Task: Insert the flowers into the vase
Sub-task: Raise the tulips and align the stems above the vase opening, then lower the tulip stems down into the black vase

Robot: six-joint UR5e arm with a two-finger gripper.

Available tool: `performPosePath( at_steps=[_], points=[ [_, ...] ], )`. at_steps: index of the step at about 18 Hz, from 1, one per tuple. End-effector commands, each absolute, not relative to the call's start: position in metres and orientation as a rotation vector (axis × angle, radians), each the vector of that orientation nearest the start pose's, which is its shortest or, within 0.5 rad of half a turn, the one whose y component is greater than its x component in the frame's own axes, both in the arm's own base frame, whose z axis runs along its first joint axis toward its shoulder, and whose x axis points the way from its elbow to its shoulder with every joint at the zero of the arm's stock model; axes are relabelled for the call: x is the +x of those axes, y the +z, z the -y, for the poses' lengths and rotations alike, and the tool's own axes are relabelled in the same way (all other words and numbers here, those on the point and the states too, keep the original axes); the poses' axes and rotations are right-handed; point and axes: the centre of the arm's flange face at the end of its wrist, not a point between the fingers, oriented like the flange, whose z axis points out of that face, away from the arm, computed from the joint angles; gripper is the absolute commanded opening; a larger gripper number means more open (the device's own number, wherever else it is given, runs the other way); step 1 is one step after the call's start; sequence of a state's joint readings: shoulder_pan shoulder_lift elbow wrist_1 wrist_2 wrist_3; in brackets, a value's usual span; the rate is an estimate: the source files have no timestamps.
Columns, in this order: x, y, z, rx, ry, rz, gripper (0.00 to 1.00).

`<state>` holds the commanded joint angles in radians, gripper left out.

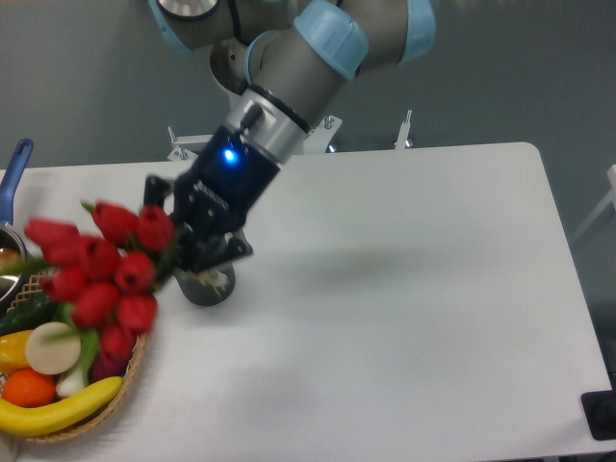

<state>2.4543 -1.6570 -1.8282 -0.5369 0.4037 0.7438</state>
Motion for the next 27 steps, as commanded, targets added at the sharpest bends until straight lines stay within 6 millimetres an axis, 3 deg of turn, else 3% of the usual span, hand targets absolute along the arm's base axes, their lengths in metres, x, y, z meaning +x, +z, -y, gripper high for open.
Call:
performPosePath(
  at_steps=[6,10,12,22,27],
  points=[
    [-0.236,0.471,-0.449,-1.782,-0.369,-0.339,0.19],
    [-0.229,0.445,-0.442,-1.771,-0.348,-0.391,0.19],
    [-0.227,0.442,-0.439,-1.745,-0.375,-0.392,0.19],
    [-0.217,0.456,-0.429,-1.713,-0.366,-0.408,0.19],
    [-0.214,0.45,-0.427,-1.719,-0.382,-0.393,0.2]
  ],
)
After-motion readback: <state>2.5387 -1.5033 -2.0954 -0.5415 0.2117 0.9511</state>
